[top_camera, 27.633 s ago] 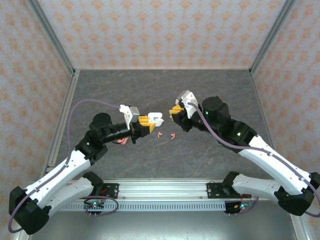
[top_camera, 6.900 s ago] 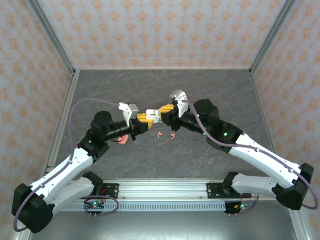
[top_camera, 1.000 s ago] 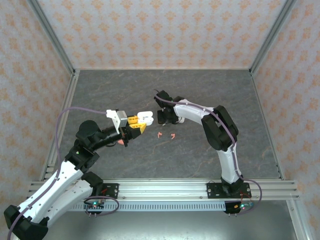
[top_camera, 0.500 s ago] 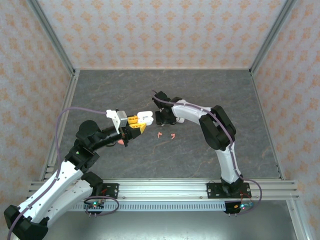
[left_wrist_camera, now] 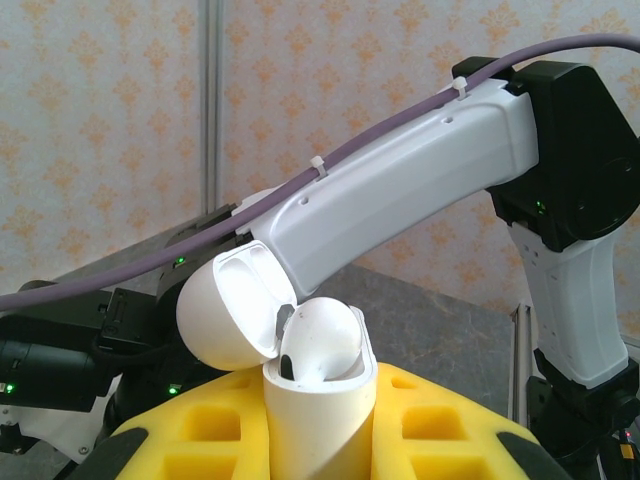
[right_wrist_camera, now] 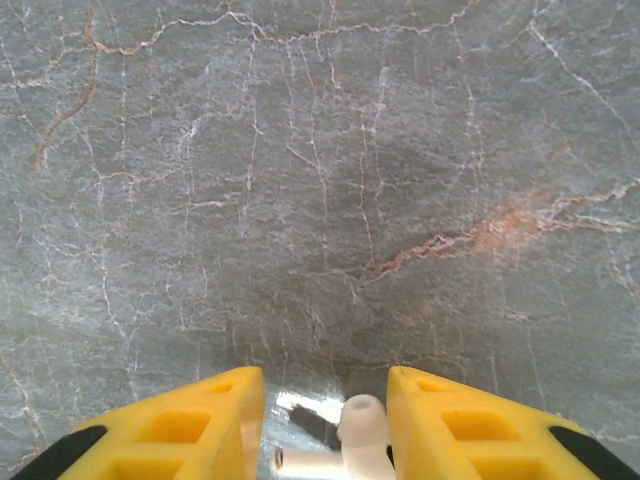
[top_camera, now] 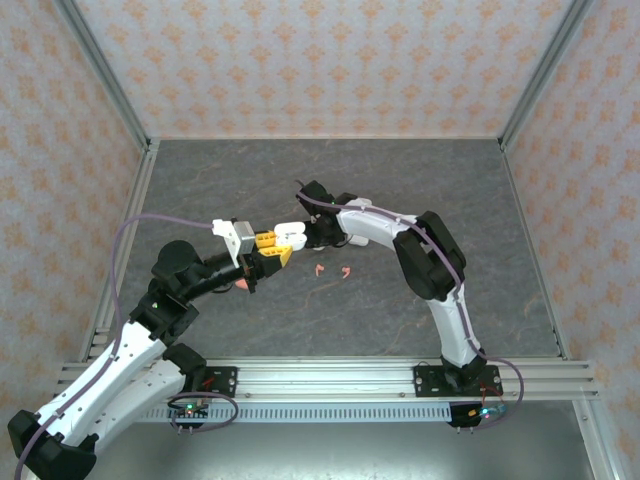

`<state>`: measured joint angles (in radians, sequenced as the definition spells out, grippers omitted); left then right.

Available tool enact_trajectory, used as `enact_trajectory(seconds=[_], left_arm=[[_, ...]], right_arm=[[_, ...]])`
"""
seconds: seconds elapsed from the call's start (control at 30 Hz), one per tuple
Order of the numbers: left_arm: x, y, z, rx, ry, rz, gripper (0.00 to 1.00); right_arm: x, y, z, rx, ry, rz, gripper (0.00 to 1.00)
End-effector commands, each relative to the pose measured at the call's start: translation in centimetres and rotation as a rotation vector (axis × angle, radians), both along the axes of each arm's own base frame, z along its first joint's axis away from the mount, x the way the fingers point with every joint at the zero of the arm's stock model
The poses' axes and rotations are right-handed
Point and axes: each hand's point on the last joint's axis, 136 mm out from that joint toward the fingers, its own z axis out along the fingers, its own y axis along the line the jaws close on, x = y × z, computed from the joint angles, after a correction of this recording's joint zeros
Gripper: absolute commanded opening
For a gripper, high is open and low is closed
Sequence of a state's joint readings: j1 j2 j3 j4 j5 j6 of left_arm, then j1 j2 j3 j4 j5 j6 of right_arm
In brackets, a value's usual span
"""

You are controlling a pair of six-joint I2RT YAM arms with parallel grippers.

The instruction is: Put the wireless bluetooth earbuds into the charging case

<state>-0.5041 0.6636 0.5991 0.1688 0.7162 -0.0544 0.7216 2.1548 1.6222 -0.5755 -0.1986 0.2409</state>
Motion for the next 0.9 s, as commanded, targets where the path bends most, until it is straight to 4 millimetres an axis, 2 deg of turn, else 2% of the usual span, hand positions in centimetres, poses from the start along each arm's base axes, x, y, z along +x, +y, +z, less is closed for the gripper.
enact_trajectory(seconds=[0.0,0.17,0.27,0.37,0.87], left_arm=[[-0.1,0.0,0.3,-0.001,-0.021,0.006,0.00],[-0.1,0.0,0.3,-0.001,-0.021,0.006,0.00],[-0.1,0.0,0.3,-0.002,-0.022,0.006,0.00],[-0.1,0.0,0.4,0.000,-0.023,0.007,0.00],[0.0,0.0,0.5,-0.001,-0.021,0.007,0.00]], right_arm=[[0.3,0.2,-0.3,-0.035,-0.010,0.025,0.39],[0.8,-1.4,0.0,-0.114,-0.040,0.002,0.45],[0.6,-1.4,-0.3,-0.114,-0.030,0.007,0.47],[0.0,-1.4,-0.5,-0.120,-0.013,0.017,0.48],[-3.4,-4.5,-0.9,-0.203,0.019,0.034,0.50]])
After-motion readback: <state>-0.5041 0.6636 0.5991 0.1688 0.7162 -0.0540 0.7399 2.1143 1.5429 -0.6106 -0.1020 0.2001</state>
